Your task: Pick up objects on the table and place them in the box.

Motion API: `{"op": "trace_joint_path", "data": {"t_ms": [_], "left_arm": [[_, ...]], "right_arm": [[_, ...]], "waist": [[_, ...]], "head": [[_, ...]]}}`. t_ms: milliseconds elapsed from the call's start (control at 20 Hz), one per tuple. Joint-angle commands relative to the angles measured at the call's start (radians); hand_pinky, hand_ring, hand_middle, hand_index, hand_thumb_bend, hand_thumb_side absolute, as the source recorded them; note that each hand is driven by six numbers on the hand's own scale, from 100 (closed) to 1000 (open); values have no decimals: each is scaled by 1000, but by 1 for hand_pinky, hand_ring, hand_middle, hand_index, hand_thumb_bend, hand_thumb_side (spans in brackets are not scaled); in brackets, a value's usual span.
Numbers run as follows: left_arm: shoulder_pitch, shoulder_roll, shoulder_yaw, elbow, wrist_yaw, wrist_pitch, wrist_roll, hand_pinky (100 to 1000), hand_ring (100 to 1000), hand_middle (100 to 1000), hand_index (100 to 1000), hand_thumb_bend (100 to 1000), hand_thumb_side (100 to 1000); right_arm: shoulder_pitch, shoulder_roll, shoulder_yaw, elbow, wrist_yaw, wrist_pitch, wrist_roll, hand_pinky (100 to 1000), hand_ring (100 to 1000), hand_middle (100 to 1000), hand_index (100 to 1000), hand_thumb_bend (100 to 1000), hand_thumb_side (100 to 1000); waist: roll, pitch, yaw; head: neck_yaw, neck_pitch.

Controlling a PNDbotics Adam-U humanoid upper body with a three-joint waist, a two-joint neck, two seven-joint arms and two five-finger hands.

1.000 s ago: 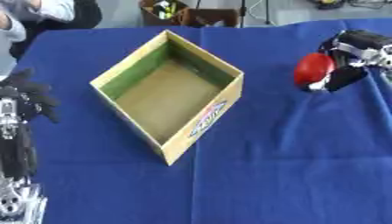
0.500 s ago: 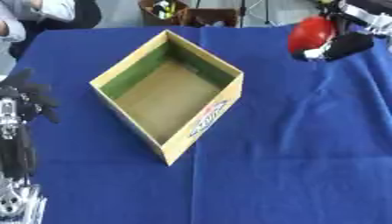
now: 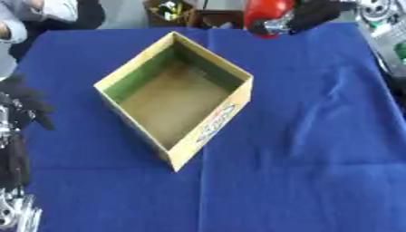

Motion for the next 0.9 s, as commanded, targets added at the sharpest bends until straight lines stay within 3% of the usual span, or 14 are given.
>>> {"op": "trace_joint_path", "data": {"t_ms": [50,500,900], "left_arm": [[-12,10,-7,-18,9,-1,-6,295,463,524,773,100,908],[-24,8,-13,-18,17,-3,-14,295,464,524,773,100,907],[-29,4,-15,-18,20,-4,-17,295,465,525,774,100,907]], "right_arm": [[-41,46,9,11,15,-13,4,554,468,269,470,614,644],[-76,185,35,139,105,-63,6,560,470,265,466,597,600],[-53,278,28,239,184,-94,5,559,472,265,462,558,549]], "waist": [[-1,-21,7],[-7,-11,42],[-7,-1,54]], "head": [[-12,-17],[-35,-27],[-43,-32]]}}
